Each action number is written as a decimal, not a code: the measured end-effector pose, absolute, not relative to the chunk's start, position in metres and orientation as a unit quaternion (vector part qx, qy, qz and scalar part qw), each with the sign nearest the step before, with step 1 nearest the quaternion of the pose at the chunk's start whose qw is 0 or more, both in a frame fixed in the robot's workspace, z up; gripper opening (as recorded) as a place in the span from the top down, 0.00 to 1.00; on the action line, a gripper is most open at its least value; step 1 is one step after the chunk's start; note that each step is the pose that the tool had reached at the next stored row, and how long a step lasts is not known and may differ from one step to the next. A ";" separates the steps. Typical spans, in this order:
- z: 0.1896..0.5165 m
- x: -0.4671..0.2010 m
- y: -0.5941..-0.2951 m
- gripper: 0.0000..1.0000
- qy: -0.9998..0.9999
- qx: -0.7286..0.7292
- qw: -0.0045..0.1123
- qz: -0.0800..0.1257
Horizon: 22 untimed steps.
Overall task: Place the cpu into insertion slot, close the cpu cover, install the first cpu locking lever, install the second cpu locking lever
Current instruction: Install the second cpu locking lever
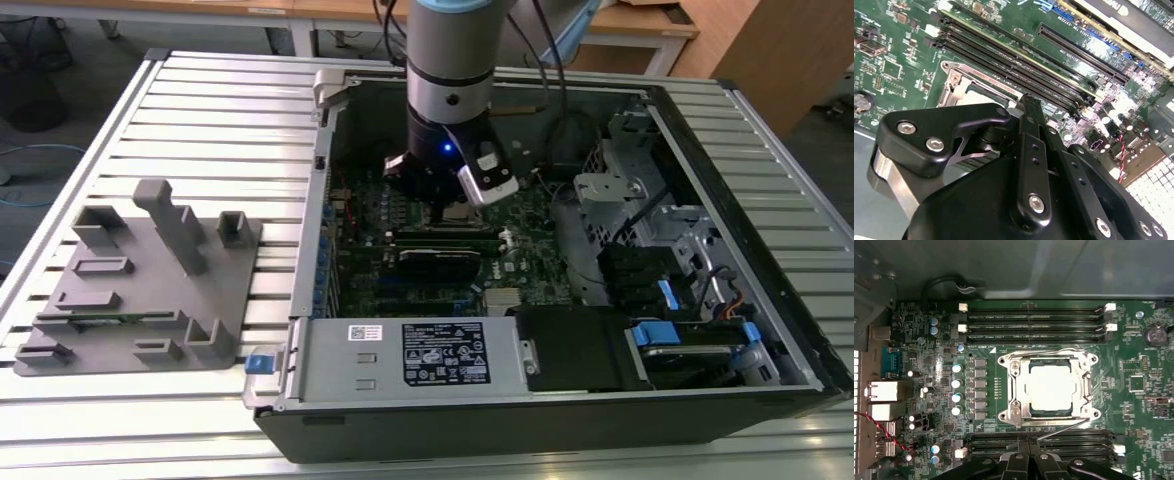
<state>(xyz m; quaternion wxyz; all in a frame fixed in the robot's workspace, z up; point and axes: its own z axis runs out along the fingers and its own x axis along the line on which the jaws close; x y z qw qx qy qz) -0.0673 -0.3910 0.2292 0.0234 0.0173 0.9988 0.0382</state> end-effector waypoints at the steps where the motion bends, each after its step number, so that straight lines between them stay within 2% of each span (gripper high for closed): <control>1: 0.228 -0.068 -0.391 0.90 0.999 0.017 0.023 0.038; 22: 0.216 -0.074 -0.391 0.90 0.998 0.018 0.023 0.050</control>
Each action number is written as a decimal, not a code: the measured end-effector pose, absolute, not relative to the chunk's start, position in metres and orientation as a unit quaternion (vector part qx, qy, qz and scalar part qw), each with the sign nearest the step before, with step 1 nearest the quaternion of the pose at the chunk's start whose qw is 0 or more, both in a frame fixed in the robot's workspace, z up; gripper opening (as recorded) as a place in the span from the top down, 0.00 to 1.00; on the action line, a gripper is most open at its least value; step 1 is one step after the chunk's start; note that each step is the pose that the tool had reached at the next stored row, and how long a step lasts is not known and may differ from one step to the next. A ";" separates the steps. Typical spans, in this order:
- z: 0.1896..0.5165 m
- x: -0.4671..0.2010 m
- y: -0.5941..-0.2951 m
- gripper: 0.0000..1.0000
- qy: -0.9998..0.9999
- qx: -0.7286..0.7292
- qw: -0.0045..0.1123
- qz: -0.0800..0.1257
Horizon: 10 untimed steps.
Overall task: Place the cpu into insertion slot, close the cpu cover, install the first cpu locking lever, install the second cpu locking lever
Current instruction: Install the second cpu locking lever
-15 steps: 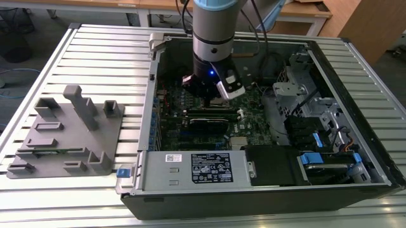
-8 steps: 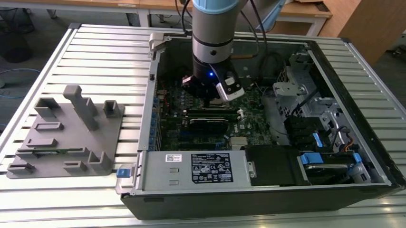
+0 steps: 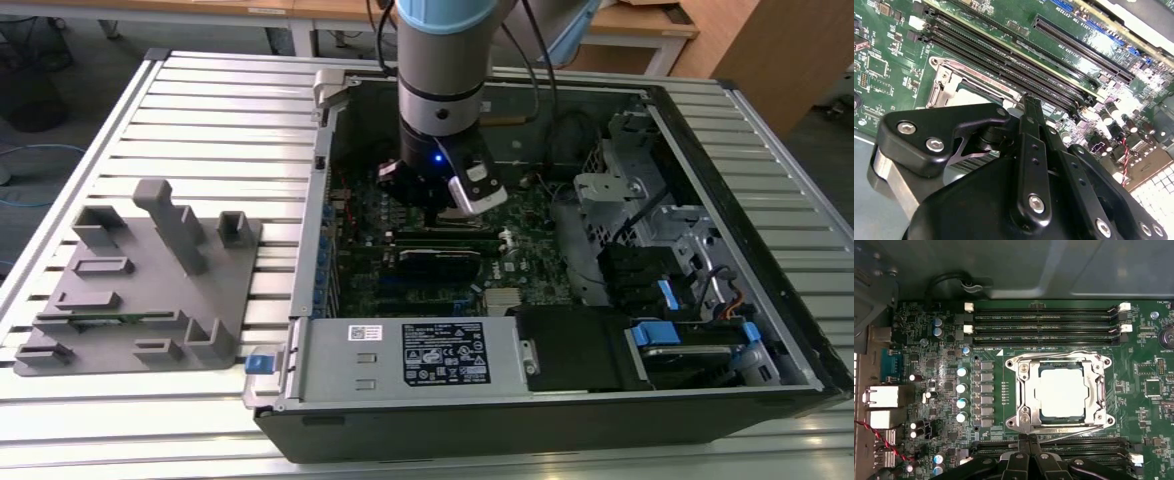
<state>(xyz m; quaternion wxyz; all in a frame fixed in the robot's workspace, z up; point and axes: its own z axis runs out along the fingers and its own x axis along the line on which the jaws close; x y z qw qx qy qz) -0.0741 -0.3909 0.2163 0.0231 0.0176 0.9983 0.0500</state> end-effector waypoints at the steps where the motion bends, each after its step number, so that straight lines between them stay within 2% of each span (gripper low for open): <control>1: 0.216 -0.074 -0.391 0.90 0.998 0.018 0.023 0.051; 10: 0.211 -0.074 -0.390 0.90 0.998 0.018 0.023 0.056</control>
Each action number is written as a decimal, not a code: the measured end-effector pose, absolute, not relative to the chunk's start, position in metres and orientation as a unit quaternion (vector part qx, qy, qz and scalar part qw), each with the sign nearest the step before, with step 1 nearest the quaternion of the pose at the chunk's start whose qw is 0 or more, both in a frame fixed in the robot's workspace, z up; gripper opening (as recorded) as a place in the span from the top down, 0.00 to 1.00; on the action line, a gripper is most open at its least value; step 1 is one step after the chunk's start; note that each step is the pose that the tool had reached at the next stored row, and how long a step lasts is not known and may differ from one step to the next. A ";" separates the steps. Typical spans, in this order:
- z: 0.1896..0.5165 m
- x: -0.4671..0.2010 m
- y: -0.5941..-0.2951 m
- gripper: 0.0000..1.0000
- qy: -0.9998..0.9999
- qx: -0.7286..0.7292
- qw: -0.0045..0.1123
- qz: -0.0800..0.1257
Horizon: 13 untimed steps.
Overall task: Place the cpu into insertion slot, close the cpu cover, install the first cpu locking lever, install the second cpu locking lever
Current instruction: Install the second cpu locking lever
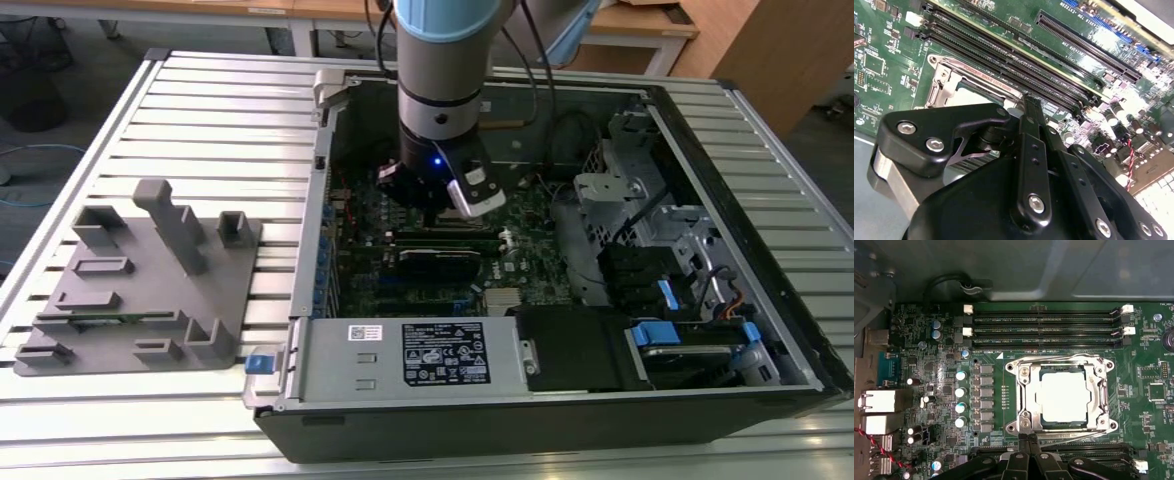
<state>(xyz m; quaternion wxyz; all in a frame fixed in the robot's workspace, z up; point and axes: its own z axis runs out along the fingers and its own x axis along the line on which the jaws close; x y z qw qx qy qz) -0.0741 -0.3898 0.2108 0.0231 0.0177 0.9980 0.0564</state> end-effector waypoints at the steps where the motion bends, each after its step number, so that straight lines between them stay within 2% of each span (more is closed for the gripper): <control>1: 0.210 -0.074 -0.390 0.90 0.998 0.018 0.023 0.057; 13: 0.205 -0.077 -0.390 0.90 0.998 0.018 0.023 0.057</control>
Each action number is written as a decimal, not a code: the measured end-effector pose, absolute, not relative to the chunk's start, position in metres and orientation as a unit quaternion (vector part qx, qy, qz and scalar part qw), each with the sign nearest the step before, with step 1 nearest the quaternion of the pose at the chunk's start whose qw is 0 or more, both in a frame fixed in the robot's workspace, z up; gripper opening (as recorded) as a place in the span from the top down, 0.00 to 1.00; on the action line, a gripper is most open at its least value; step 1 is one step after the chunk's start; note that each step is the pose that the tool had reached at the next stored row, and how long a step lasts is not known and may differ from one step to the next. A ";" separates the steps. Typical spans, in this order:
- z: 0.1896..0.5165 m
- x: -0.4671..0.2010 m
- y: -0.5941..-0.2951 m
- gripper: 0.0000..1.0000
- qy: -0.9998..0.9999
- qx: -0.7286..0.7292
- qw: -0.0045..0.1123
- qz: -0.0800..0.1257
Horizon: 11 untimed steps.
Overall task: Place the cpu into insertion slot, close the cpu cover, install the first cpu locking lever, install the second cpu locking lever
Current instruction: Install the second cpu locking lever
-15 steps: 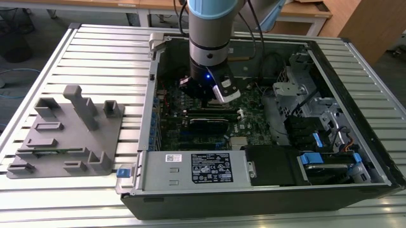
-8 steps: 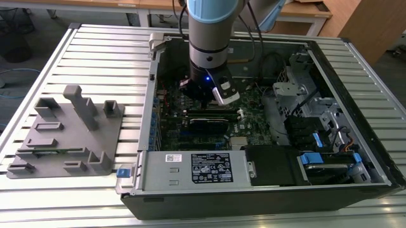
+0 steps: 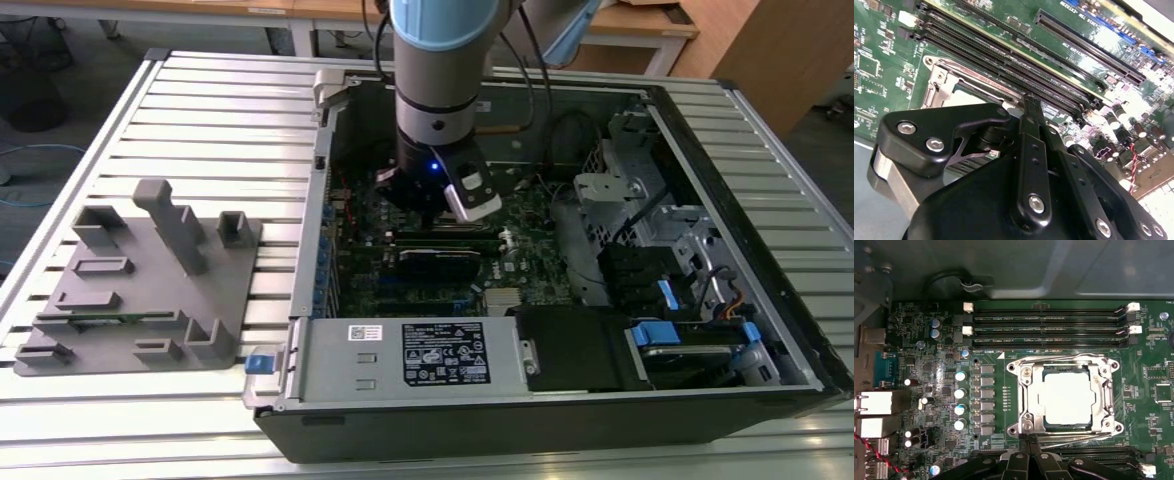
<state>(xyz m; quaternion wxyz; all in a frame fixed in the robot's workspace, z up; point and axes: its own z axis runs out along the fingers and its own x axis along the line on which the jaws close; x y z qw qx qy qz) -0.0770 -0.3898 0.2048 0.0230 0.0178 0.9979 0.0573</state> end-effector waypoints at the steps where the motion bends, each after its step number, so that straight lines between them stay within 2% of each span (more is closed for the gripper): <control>1: 0.205 -0.078 -0.390 0.90 0.998 0.018 0.023 0.057; 11: 0.201 -0.079 -0.390 0.90 0.998 0.018 0.023 0.057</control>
